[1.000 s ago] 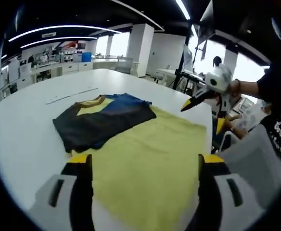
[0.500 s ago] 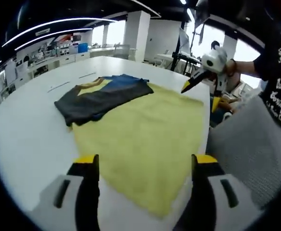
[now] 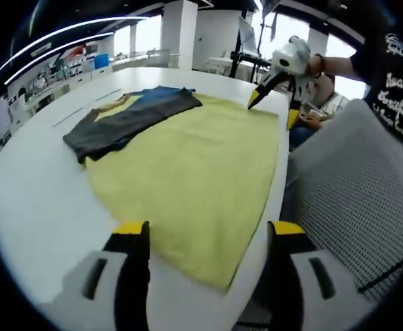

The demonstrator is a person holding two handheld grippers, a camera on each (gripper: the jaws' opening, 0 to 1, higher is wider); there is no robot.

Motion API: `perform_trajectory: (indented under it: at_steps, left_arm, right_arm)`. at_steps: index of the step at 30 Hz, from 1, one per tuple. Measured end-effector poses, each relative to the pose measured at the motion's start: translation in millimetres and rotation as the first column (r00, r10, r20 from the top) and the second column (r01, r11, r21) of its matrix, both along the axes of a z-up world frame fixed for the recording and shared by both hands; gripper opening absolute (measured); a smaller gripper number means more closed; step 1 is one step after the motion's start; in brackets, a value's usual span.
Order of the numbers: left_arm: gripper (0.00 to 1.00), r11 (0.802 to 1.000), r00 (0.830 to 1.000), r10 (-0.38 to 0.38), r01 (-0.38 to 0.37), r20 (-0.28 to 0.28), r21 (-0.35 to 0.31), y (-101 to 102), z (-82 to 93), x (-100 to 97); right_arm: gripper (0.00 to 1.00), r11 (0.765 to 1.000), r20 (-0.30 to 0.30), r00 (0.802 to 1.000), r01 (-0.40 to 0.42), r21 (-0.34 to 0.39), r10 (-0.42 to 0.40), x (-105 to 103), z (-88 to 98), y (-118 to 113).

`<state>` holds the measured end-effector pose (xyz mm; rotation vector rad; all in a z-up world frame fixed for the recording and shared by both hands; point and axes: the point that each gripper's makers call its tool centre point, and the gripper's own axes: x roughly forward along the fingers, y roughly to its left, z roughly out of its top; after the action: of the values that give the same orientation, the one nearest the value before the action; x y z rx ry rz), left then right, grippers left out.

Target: Fold the garment on the visible template until the final outline fits inside the template.

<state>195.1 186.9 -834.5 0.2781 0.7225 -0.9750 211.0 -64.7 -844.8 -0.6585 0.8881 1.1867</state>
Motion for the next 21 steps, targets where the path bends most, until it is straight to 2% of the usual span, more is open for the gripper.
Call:
perform_trajectory:
  at_steps: [4,9,14,19,21]
  left_arm:
    - [0.58,0.999,1.000,-0.008,0.009,-0.010,0.041,8,-7.1,-2.5]
    - [0.57,0.999,1.000,-0.018,0.018,-0.003,0.034,9,-4.3,-1.2]
    - [0.55,0.995,0.998,-0.060,0.059,0.013,0.076,10,-5.7,-2.6]
    - [0.43,0.995,0.999,-0.039,0.036,0.030,0.097,17,-6.4,7.0]
    - [0.42,0.994,0.999,-0.039,0.036,0.027,0.099,17,-6.5,8.0]
  right_arm:
    - [0.60,0.999,0.009,0.999,-0.032,-0.044,0.032,-2,-5.6,-7]
    - [0.55,0.995,0.023,0.998,-0.064,-0.077,0.066,-3,-8.2,-11]
    - [0.46,0.997,0.019,0.998,-0.053,-0.059,0.055,0,-6.9,-11]
    - [0.33,0.997,0.012,0.999,-0.053,-0.050,0.053,1,-7.0,-13]
    - [0.31,0.998,0.012,0.999,-0.044,-0.043,0.045,2,-6.8,-13]
